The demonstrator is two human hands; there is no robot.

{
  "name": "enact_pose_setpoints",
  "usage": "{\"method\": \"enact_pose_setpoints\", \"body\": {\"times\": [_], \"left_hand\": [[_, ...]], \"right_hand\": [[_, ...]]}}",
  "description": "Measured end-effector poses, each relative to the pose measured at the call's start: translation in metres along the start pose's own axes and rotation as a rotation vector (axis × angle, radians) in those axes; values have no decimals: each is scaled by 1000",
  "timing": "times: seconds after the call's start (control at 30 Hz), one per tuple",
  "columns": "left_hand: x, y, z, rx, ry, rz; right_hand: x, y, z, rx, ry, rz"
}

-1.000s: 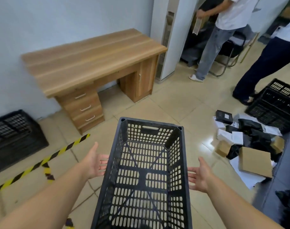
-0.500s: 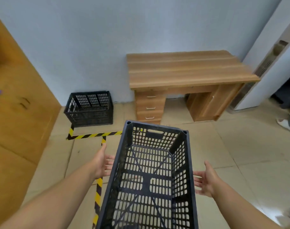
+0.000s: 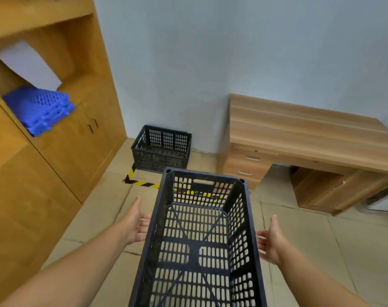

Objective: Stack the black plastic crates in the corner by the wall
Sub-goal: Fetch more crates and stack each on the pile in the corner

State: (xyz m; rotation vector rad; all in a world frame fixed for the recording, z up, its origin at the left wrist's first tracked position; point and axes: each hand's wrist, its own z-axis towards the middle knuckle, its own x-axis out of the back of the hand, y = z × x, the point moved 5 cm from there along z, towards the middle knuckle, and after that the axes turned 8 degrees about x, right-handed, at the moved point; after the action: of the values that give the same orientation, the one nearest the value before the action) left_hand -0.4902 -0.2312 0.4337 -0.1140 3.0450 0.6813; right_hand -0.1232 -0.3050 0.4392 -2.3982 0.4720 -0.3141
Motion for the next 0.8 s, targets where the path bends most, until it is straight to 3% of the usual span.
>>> {"method": "enact_pose_setpoints", "body": {"times": [0.4, 0.8], "left_hand": [[88, 141, 62, -32, 3, -115], [93, 263, 124, -62, 105, -133]], "right_hand": [[-150, -109, 54, 6, -40, -9], [-232, -210, 170, -76, -113, -138]]}}
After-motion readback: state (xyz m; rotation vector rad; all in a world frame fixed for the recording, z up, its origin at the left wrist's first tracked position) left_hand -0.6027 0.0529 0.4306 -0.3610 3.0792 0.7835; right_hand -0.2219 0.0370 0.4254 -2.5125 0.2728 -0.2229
